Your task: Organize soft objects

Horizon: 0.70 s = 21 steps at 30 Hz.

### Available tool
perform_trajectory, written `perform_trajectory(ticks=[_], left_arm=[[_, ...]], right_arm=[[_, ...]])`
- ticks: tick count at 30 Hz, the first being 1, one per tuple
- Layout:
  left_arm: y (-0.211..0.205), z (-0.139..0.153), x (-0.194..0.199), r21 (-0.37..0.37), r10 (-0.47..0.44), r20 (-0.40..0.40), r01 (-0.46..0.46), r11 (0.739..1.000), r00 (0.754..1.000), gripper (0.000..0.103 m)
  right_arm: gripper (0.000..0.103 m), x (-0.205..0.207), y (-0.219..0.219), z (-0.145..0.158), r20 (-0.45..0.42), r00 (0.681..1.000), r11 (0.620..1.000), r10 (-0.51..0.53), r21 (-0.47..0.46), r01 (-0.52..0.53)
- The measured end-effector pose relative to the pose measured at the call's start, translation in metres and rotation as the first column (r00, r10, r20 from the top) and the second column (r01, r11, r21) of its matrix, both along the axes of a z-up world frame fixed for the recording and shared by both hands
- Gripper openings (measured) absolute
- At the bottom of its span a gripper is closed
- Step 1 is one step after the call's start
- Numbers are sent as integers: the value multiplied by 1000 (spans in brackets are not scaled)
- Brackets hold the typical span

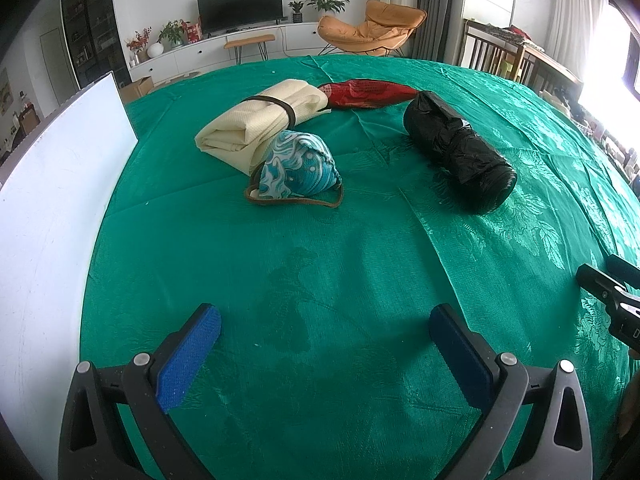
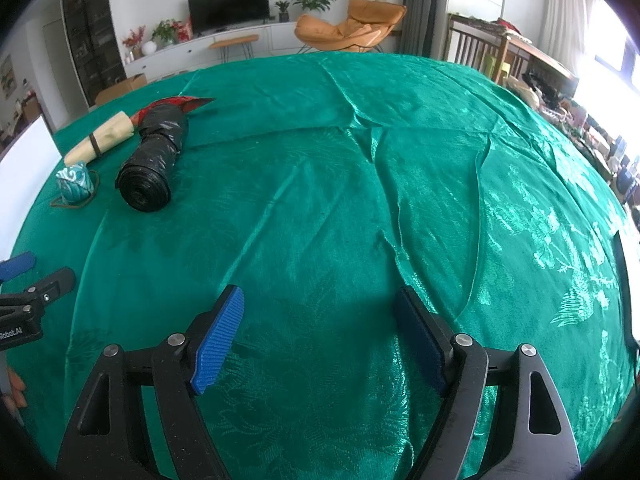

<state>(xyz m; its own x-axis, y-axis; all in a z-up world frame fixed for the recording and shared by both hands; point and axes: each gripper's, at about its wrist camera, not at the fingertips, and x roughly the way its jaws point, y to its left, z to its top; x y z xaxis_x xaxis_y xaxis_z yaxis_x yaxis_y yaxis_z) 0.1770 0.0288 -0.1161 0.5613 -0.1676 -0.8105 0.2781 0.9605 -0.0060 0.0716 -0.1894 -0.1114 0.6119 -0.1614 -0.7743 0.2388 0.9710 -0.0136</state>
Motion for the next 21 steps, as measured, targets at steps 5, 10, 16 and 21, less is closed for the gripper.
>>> perform_trajectory(ticks=[5, 10, 16, 21], left_arm=[[-1, 0, 1, 0, 0, 0, 0, 1000, 1000, 103], [0, 0, 0, 0, 0, 0, 0, 1000, 1000, 103], [0, 0, 0, 0, 0, 0, 0, 1000, 1000, 103], [0, 0, 0, 0, 0, 0, 0, 1000, 1000, 103]], right_arm=[[81, 0, 0, 0, 0, 1000, 1000, 0, 0, 0], [81, 0, 0, 0, 0, 1000, 1000, 0, 0, 0], [82, 0, 0, 0, 1, 1000, 1000, 1, 2, -1], [85, 5, -1, 0, -6, 999, 999, 49, 24, -48]])
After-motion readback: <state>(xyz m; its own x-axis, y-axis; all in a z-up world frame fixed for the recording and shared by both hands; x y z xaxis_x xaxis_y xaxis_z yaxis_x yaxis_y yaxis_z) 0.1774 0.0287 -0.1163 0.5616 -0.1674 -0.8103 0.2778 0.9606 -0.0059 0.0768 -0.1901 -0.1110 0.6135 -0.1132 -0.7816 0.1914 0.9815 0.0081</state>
